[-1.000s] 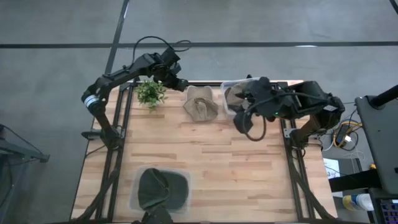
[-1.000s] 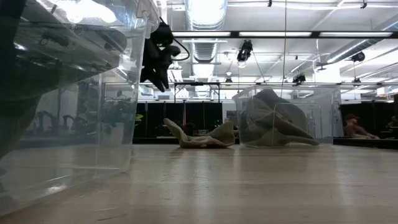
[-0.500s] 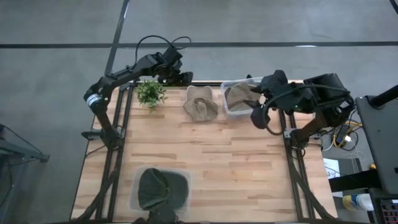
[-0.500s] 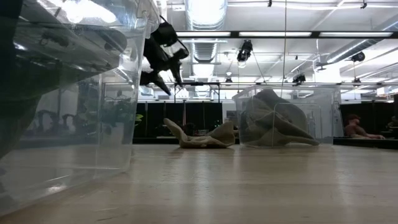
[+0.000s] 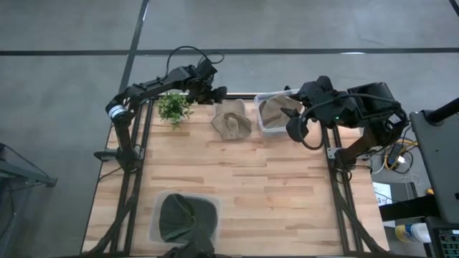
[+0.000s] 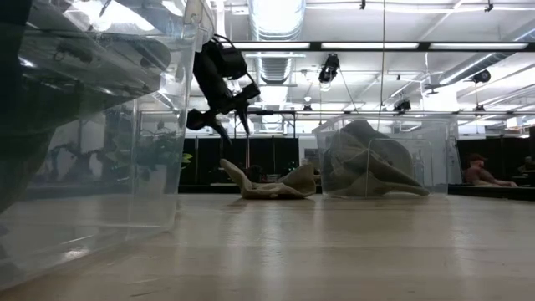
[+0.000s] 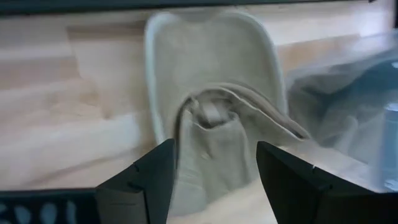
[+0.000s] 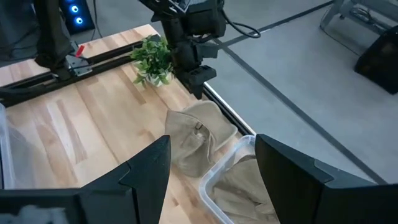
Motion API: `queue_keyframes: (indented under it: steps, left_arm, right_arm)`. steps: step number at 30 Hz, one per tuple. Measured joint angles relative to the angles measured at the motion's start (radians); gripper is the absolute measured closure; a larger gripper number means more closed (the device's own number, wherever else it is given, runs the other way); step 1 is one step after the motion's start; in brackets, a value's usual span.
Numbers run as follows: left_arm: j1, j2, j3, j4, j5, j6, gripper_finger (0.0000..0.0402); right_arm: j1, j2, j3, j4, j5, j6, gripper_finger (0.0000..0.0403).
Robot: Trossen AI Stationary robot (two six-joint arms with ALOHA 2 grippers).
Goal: Pick & Place hat
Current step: Put the brown cap into the top transparent bin
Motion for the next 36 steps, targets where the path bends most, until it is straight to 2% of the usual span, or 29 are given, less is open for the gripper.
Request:
queue_keyframes:
  steps: [4, 10, 21, 31, 34, 36]
  left_arm:
    - [-0.034, 0.000, 0.000, 0.013, 0.032, -0.074, 0.0186]
    - [-0.083, 0.000, 0.000, -0.002, -0.144, -0.164, 0.0186]
    - [-0.128, 0.000, -0.021, 0.003, -0.182, -0.462, 0.0186]
    - [-0.146, -0.001, -0.073, 0.022, -0.336, -0.498, 0.0186]
    - [-0.144, -0.001, -0.102, 0.036, -0.334, -0.511, 0.0186]
    - [-0.143, -0.001, -0.126, 0.039, -0.297, -0.567, 0.0186]
  right_arm:
    - [0.000, 0.000, -0.001, -0.002, 0.001, -0.012, 0.0177]
    - [0.000, 0.000, -0.005, -0.003, 0.001, -0.065, 0.0177]
    - [0.001, 0.000, -0.006, -0.002, 0.001, -0.112, 0.0177]
    - [0.001, 0.000, -0.006, -0.002, 0.000, -0.131, 0.0177]
    - [0.001, 0.000, -0.006, -0.002, -0.001, -0.139, 0.0177]
    - [0.001, -0.001, -0.006, -0.002, -0.001, -0.142, 0.0177]
